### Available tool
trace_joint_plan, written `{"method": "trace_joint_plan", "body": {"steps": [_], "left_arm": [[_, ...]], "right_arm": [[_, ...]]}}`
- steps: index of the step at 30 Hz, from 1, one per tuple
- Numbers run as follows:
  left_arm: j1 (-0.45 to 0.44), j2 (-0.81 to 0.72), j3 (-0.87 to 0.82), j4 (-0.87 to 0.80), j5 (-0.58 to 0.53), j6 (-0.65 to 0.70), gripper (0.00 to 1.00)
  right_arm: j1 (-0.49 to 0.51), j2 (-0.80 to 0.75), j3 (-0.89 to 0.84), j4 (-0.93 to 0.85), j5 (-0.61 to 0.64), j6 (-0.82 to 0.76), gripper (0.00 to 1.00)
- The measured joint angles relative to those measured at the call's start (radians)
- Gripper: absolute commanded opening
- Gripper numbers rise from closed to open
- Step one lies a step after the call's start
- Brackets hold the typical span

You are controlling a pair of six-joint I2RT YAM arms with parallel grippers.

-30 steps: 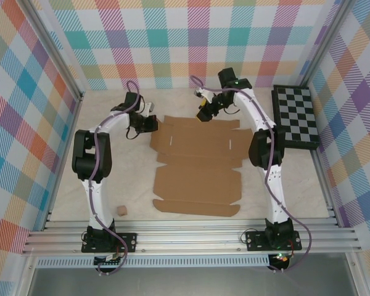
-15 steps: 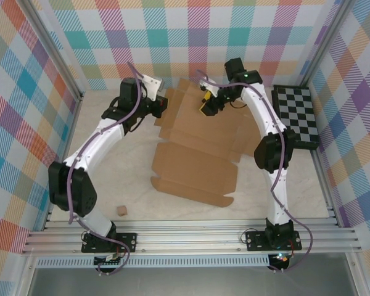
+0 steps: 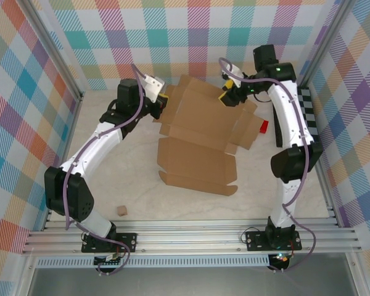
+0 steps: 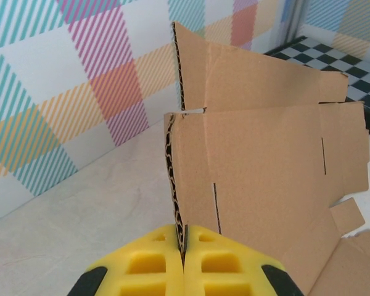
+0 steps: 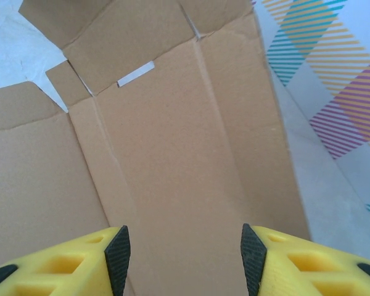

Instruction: Fold the paper box

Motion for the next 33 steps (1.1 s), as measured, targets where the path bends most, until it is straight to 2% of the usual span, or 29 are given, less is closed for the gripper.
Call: {"method": "trace_joint_plan", "body": {"steps": [5, 10, 20, 30, 33], "left_arm": [[-0.002, -0.053, -0.072, 0.047, 0.074, 0.031, 0.00], [-0.003, -0.121, -0.164, 0.108, 0.133, 0.064, 0.00], [-0.005, -0.154, -0.195, 0.159, 0.140, 0.101, 0.00], [-0.013, -0.155, -0.200, 0.190, 0.129, 0.108, 0.00], [-0.017, -0.156, -0.219, 0.220, 0.112, 0.104, 0.00]], "right_arm": [[-0.019, -0.011, -0.017, 0.023, 0.012, -0.042, 0.53], [-0.039, 0.018, -0.018, 0.023, -0.031, -0.135, 0.54], [-0.047, 0.058, -0.023, -0.055, -0.144, -0.246, 0.51], [-0.047, 0.066, -0.065, -0.083, -0.154, -0.274, 0.17], [-0.047, 0.066, -0.079, -0.091, -0.154, -0.271, 0.02]]}}
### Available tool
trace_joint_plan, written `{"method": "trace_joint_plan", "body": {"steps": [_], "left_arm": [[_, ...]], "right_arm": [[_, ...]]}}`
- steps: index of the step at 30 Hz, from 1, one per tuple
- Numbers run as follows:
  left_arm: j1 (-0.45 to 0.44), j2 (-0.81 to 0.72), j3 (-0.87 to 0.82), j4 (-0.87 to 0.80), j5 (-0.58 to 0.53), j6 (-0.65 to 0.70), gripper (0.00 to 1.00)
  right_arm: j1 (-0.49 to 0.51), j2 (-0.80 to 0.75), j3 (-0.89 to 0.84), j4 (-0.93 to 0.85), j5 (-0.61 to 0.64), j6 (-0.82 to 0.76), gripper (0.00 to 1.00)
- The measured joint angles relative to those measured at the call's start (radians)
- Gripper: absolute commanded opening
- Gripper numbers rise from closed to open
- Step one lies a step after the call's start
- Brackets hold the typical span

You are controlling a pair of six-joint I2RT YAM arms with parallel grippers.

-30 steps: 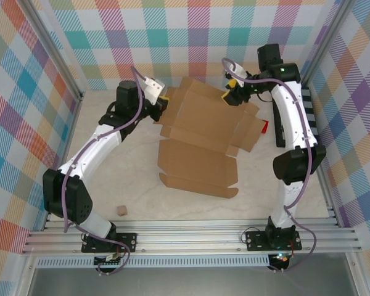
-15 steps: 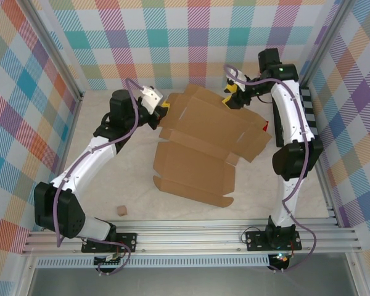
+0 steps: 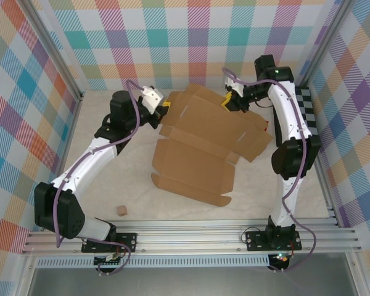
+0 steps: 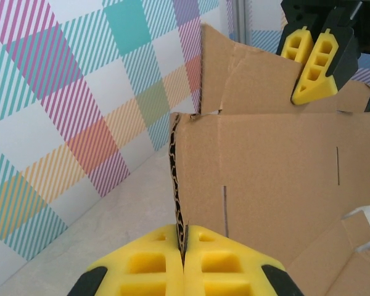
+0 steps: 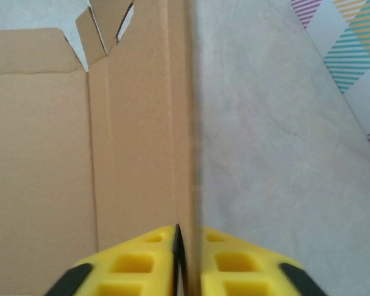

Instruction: Fold the paper box

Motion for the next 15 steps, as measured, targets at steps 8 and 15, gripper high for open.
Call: {"method": "trace_joint_plan", "body": {"steps": [8, 15], "left_arm": [[0.003, 0.000, -0.043, 0.088, -0.189, -0.125, 0.60], [0.018, -0.103, -0.125, 0.148, -0.210, -0.253, 0.61]], "right_arm": [[0.019, -0.008, -0.001, -0.011, 0.039, 0.031, 0.00], [0.088, -0.059, 0.016, -0.014, 0.191, 0.140, 0.00]]}}
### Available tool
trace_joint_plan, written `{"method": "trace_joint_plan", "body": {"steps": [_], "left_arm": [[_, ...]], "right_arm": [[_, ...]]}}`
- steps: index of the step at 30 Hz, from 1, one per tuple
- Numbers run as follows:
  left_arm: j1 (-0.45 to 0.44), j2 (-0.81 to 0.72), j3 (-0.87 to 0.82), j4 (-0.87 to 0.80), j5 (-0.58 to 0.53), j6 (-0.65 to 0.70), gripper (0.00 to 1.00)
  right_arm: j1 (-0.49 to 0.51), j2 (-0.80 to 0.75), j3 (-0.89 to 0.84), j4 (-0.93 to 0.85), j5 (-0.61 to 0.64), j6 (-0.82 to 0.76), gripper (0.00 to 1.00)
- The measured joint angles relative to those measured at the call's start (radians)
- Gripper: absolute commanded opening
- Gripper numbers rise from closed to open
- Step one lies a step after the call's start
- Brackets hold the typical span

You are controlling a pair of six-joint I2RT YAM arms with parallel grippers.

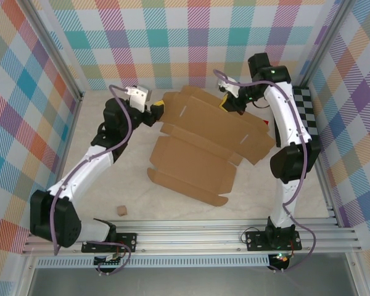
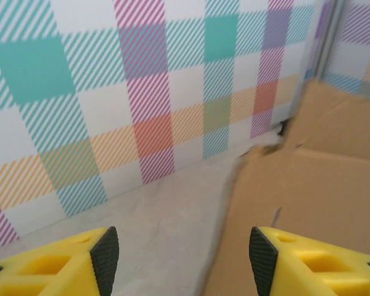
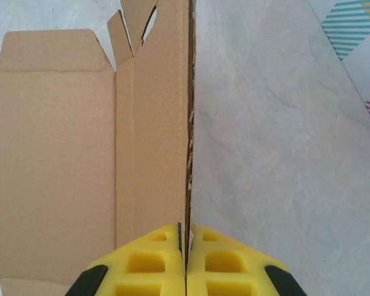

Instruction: Fold the paper box

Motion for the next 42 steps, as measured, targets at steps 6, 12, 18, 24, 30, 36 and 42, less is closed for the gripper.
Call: {"method": "trace_joint_plan", "body": {"steps": [6, 12, 18, 24, 30, 36, 42], "left_arm": [[-0.073, -0.012, 0.097, 0.041, 0.048, 0.051, 0.59], [-0.111, 0.113, 0.170, 0.068, 0.057, 0.147, 0.58], [-0.117, 0.180, 0.185, 0.013, 0.061, 0.173, 0.58], [-0.127, 0.182, 0.208, -0.006, 0.060, 0.197, 0.52], [-0.159, 0.199, 0.218, -0.026, 0.051, 0.208, 0.26], [-0.184, 0.221, 0.222, -0.031, -0.023, 0.166, 0.15], [-0.227, 0.256, 0.239, -0.023, -0.177, -0.024, 0.14]], "right_arm": [[0.066, -0.022, 0.034, -0.024, 0.085, 0.060, 0.00], [0.082, -0.022, 0.064, -0.029, 0.119, 0.093, 0.00], [0.090, -0.022, 0.064, -0.040, 0.148, 0.100, 0.00], [0.093, -0.026, 0.058, -0.039, 0.152, 0.100, 0.00], [0.110, -0.026, 0.056, -0.035, 0.177, 0.114, 0.00], [0.115, -0.026, 0.053, -0.030, 0.207, 0.163, 0.00], [0.139, -0.030, 0.035, -0.007, 0.242, 0.262, 0.00]]}}
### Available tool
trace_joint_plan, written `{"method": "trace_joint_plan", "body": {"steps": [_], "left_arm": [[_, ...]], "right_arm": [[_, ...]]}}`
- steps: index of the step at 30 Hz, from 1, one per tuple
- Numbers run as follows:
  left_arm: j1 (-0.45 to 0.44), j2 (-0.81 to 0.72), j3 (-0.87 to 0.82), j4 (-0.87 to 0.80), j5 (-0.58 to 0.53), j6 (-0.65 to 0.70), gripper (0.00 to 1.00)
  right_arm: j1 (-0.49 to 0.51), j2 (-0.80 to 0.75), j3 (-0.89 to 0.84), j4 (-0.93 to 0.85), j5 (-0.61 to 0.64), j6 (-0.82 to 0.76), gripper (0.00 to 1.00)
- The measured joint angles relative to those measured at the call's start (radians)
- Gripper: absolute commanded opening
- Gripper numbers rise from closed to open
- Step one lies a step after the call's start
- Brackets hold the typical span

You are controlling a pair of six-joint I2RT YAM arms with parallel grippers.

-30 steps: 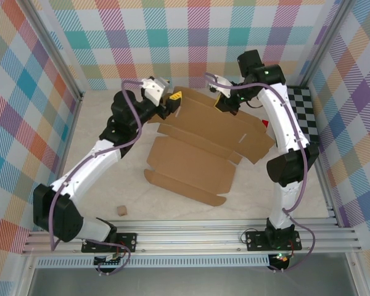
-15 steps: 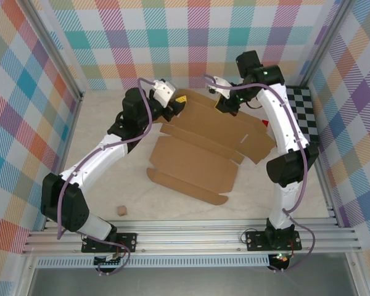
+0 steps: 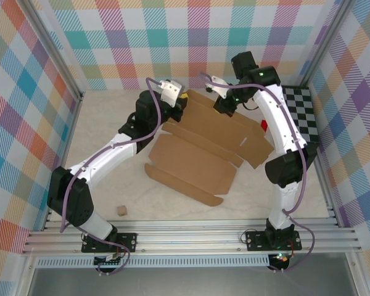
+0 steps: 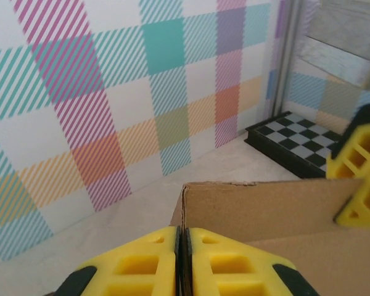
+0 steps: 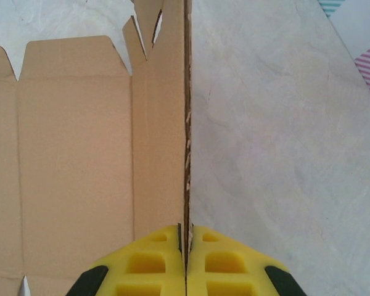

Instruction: Fold the paper box

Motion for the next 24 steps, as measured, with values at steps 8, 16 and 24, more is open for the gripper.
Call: {"method": "trace_joint_plan", "body": {"steps": [8, 16, 24], "left_arm": [[-0.024, 0.078, 0.039, -0.042, -0.152, -0.276, 0.16], [-0.034, 0.090, 0.055, -0.089, -0.157, -0.438, 0.36], [0.056, 0.029, 0.024, -0.190, -0.066, -0.467, 0.52]], "right_arm": [[0.063, -0.010, -0.118, 0.117, 0.110, 0.140, 0.00], [0.069, -0.019, -0.169, 0.195, 0.113, 0.189, 0.00], [0.055, -0.039, -0.206, 0.219, 0.118, 0.186, 0.00]]}}
